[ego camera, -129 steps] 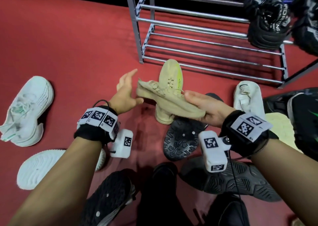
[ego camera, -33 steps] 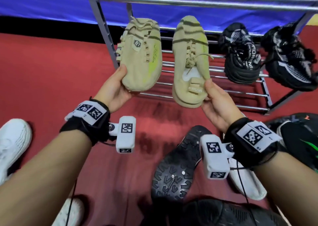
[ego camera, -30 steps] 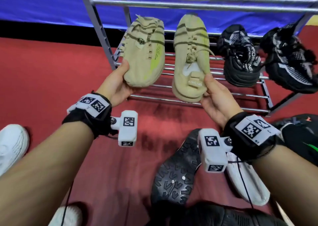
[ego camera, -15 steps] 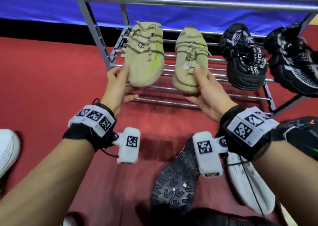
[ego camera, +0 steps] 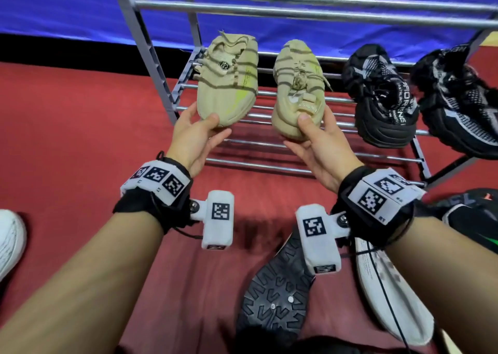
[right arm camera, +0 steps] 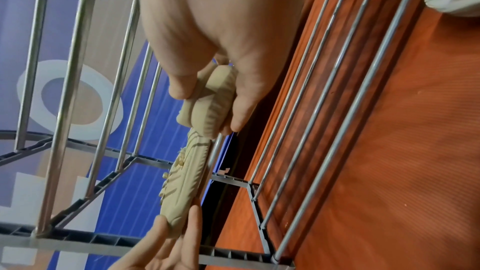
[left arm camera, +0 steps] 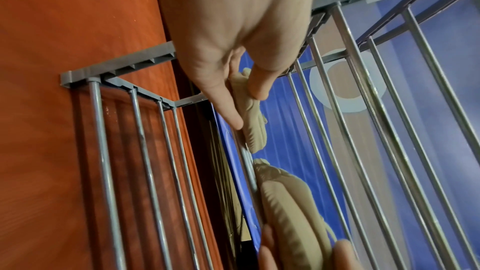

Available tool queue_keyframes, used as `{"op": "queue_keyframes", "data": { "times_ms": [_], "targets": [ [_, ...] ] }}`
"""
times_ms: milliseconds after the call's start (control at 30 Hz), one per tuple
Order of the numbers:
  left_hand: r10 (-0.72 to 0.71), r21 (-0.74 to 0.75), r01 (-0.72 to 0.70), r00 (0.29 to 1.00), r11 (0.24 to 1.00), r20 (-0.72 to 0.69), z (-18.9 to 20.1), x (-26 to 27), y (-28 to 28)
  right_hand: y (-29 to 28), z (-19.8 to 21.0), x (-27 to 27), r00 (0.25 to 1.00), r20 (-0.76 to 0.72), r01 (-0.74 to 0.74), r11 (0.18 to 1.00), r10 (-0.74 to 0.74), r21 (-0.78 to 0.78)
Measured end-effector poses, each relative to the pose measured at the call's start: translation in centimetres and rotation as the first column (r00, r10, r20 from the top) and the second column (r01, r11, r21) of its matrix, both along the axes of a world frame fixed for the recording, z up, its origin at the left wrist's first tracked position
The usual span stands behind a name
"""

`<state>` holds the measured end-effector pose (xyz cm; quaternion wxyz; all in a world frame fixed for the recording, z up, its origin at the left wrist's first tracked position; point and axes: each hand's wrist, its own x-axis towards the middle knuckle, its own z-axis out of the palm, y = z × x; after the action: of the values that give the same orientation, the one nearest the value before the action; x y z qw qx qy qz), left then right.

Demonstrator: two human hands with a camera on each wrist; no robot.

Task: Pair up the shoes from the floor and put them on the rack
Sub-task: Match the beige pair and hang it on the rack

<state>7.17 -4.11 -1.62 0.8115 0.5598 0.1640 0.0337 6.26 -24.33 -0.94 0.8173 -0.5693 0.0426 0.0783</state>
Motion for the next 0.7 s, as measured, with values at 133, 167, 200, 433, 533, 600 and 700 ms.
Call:
{"op": "queue_keyframes", "data": {
  "times_ms": [133,167,200,433,533,600,700],
  "targets": [
    [-0.021,0.017,0.02,1.0,1.0,0.015,-0.8,0.4,0.5,0.1,-0.2,0.5,1.0,-0.008,-0.023,0.999,0.023,-0.027],
    [-0.028,0.013,0.028,0.999,1.0,0.028,-1.0,0.4,0.5,0.0,-0.4,0.5,1.0,-0.003,-0.028,0.999,0.028,-0.027],
    [-0.033,0.01,0.033,0.999,0.999,0.042,-1.2,0.5,0.4,0.0,-0.5,0.6,1.0,0.001,-0.029,0.999,0.029,-0.023],
    [-0.065,0.019,0.064,0.994,0.998,0.089,-1.5,0.3,0.1,0.2,-0.6,0.2,1.0,-0.002,-0.01,1.0,0.01,-0.028],
    [-0.086,0.095,0.08,0.995,0.992,0.053,-0.9,0.1,0.1,0.2,-0.2,0.0,1.0,-0.005,-0.005,0.996,0.004,-0.086],
    [-0.099,0.167,0.096,0.995,0.981,0.008,-0.7,-0.6,0.2,0.1,-0.4,-0.4,0.999,-0.034,-0.003,0.99,-0.001,-0.142],
    [-0.107,0.244,0.117,0.993,0.963,-0.052,-0.7,-2.5,1.2,0.2,-1.5,-1.6,0.997,-0.072,0.017,0.972,-0.035,-0.233]
  ]
}}
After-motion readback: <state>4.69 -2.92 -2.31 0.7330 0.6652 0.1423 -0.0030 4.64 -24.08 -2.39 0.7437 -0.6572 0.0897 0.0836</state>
